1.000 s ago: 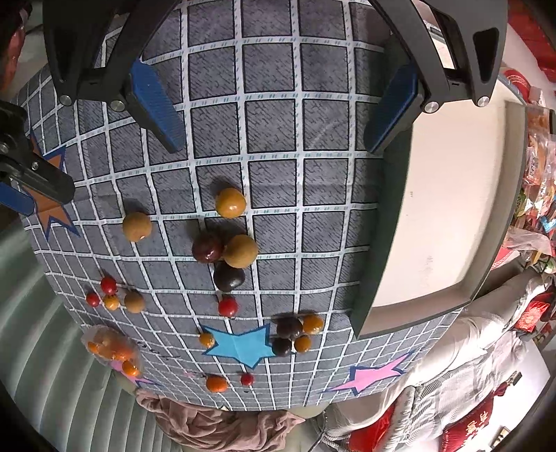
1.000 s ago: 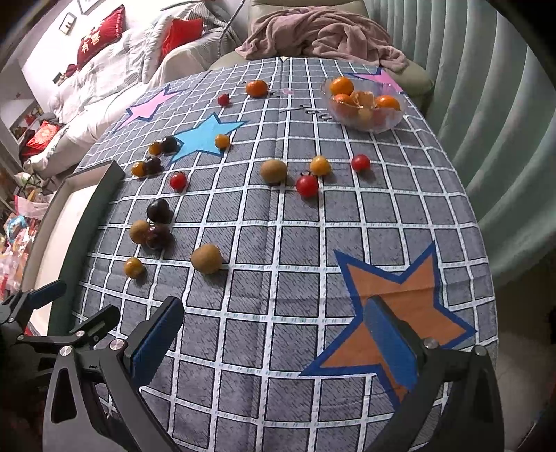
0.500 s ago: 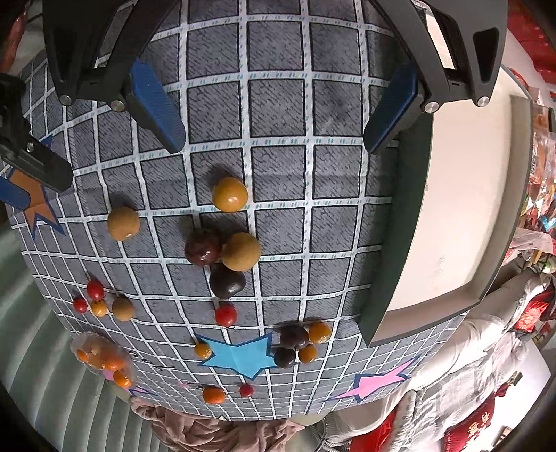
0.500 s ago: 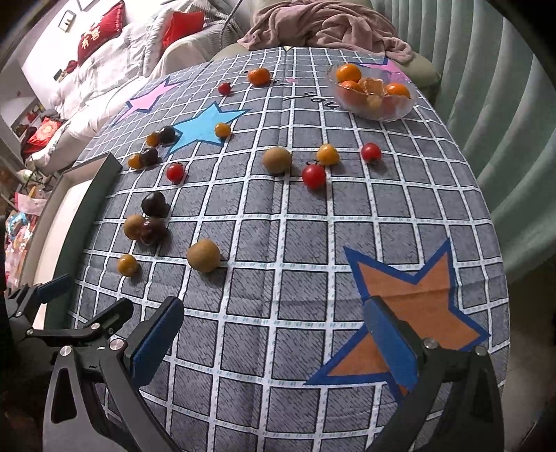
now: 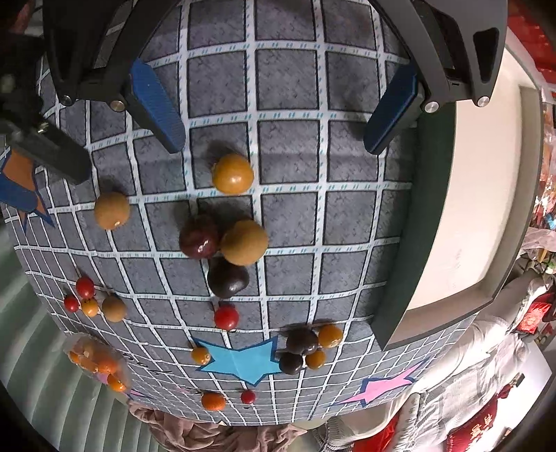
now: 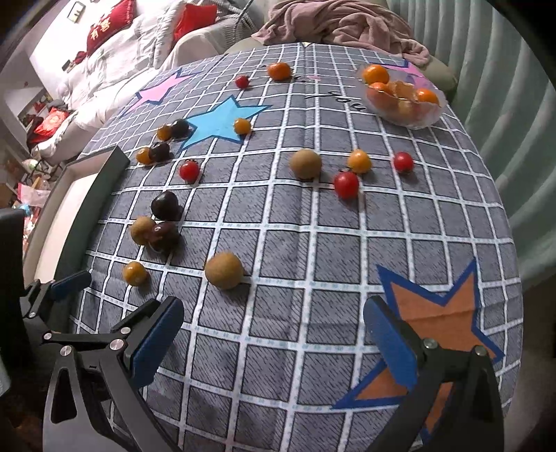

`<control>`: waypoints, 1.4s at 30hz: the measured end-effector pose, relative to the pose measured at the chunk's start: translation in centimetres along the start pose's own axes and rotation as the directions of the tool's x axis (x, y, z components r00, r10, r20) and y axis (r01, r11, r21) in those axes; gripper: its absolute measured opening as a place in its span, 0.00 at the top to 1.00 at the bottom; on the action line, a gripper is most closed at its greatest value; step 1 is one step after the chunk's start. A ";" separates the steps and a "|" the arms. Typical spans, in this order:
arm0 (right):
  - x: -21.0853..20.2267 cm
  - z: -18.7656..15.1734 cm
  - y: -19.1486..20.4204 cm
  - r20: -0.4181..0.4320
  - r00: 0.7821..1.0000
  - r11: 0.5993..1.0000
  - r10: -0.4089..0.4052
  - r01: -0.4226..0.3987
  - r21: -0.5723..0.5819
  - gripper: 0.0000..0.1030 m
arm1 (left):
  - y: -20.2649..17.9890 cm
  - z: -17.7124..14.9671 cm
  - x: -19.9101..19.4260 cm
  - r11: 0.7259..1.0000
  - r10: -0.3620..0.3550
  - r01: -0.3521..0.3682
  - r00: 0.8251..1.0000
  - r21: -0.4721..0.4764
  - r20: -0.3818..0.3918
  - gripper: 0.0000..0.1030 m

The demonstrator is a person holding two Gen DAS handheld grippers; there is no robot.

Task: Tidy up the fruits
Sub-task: 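Move both tools toward the scattered fruits on the tablecloth, then grasp the tan round fruit with the right tool while the left tool grasps an orange cherry tomato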

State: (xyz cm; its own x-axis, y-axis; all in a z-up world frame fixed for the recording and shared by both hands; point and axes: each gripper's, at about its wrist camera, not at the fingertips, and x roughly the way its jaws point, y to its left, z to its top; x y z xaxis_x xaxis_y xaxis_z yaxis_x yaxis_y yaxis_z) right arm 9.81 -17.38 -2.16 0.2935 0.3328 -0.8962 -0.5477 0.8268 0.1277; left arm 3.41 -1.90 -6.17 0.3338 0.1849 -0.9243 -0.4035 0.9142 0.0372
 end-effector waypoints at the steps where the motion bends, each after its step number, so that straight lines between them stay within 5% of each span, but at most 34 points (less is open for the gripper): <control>1: 0.2 0.1 0.1 -0.003 1.000 1.000 -0.001 0.001 -0.002 0.00 | 0.0 0.1 0.1 1.000 -0.002 0.002 1.000 0.002 0.002 0.00; 17: 3.1 1.6 2.1 -0.049 0.998 0.998 0.029 -0.032 -0.061 0.02 | 0.1 0.0 0.3 0.999 -0.044 0.045 0.997 -0.017 0.056 0.00; 25: 2.6 1.6 2.5 -0.025 1.000 0.993 -0.015 0.012 -0.115 0.43 | -0.1 0.2 0.1 0.999 -0.037 0.038 0.998 -0.013 0.046 0.00; 26: 2.4 1.5 2.4 -0.018 1.000 0.993 -0.008 0.006 -0.118 0.58 | -0.1 0.2 0.1 0.999 -0.038 0.039 0.998 -0.012 0.048 0.02; 27: 2.3 1.3 2.2 -0.014 1.000 0.993 -0.001 -0.001 -0.114 0.71 | -0.2 0.1 0.0 0.999 -0.044 0.045 0.998 -0.013 0.050 0.04; 32: 1.5 0.7 0.7 0.001 0.998 0.997 0.056 -0.056 -0.060 0.71 | -0.8 0.0 -0.8 0.999 -0.051 0.051 0.996 0.000 0.074 0.27; 38: 0.7 0.3 0.2 0.016 0.998 0.996 0.069 -0.068 -0.049 0.71 | -0.8 0.0 -1.3 0.998 -0.057 0.057 0.995 0.005 0.083 0.78; 42: 0.0 -0.1 0.1 0.028 0.996 0.996 0.084 -0.083 -0.041 0.71 | -0.5 -0.3 -1.5 0.996 -0.084 0.084 0.993 0.011 0.081 0.77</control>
State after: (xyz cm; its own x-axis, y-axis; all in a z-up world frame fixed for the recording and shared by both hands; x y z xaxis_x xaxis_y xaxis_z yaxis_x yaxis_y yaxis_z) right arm 9.67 -17.29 -2.14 0.2684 0.4134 -0.8701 -0.6019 0.7772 0.1836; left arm 2.89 -2.77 -4.89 0.4347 0.1360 -0.8902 -0.3646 0.9305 -0.0359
